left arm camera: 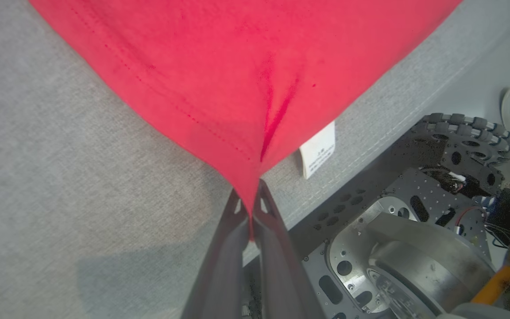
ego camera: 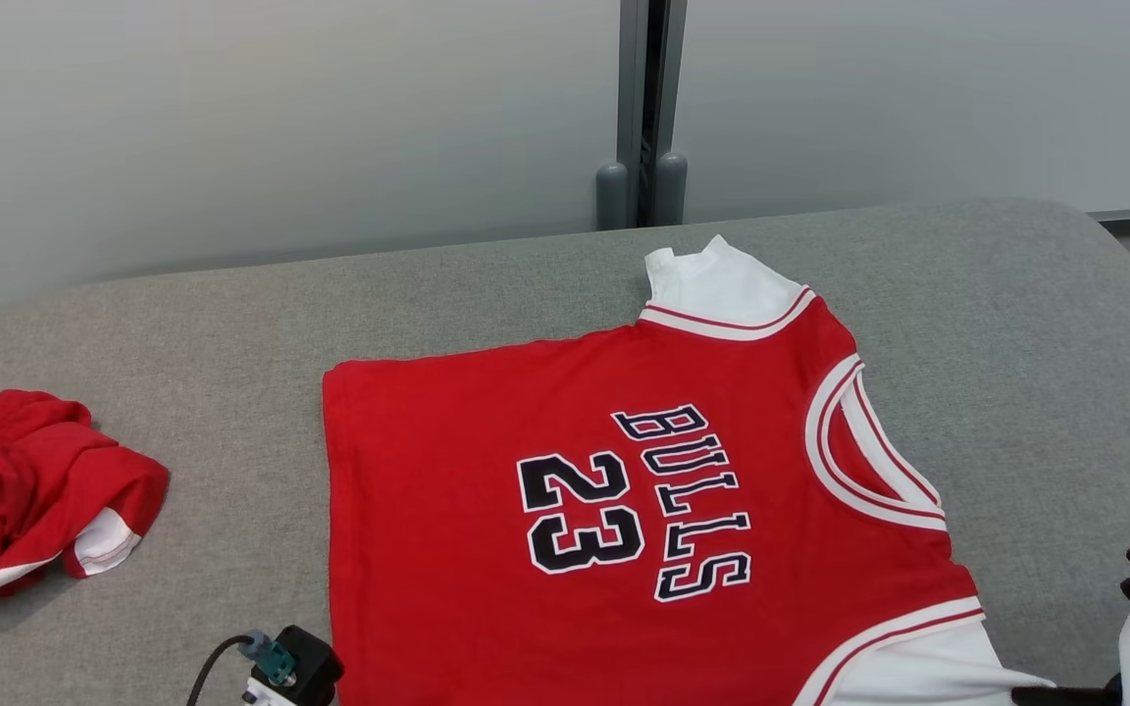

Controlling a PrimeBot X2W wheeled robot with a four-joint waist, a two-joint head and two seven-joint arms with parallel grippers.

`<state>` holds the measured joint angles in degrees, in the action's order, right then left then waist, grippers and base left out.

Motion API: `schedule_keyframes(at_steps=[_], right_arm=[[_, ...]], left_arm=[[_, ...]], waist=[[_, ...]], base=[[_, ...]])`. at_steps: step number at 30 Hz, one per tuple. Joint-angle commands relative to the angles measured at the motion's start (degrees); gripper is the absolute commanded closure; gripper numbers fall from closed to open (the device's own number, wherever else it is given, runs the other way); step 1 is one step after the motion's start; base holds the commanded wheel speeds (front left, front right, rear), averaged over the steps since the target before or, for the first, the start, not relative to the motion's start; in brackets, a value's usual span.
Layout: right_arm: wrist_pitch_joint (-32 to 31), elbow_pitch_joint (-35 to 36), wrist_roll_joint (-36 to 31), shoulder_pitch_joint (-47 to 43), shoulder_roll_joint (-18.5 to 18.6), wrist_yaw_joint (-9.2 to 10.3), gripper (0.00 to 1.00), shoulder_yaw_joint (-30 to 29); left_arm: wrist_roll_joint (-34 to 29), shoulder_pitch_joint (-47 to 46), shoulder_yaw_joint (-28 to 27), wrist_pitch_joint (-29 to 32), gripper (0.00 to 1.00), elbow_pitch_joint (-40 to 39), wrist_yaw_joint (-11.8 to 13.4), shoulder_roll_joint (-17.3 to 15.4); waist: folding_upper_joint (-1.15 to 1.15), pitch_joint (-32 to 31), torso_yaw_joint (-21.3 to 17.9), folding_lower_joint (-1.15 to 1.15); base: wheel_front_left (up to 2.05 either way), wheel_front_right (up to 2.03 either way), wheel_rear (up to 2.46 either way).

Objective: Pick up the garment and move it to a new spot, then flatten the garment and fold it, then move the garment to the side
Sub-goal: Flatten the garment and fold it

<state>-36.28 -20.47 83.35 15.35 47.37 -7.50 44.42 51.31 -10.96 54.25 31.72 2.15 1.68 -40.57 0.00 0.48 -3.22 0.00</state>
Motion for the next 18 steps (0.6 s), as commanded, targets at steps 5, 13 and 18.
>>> schedule_keyframes(at_steps=[5,13,18], right_arm=[[0.8,0.6,0.89,2.1,-1.1,0.01,1.0,-3.2],[0.09,-0.86,2.52,6.62,-3.83,0.01,1.0,-6.9],[-0.42,-3.28,2.18,9.97,-5.88,0.01,1.0,-8.23]], left_arm=[[5.08,-0.6,-3.36,1.02,1.0,-1.36,0.67,-0.49],[15.49,-2.27,-7.81,5.96,1.0,-4.05,-0.47,-1.24],[19.65,-4.49,-9.15,10.46,1.0,-5.49,-1.22,-2.27]], waist=[[0.0,2.31,0.09,0.0],[0.0,5.05,0.52,0.0],[0.0,6.3,1.02,0.0]], base=[[0.0,0.0,0.0],[0.0,0.0,0.0],[0.0,0.0,0.0]])
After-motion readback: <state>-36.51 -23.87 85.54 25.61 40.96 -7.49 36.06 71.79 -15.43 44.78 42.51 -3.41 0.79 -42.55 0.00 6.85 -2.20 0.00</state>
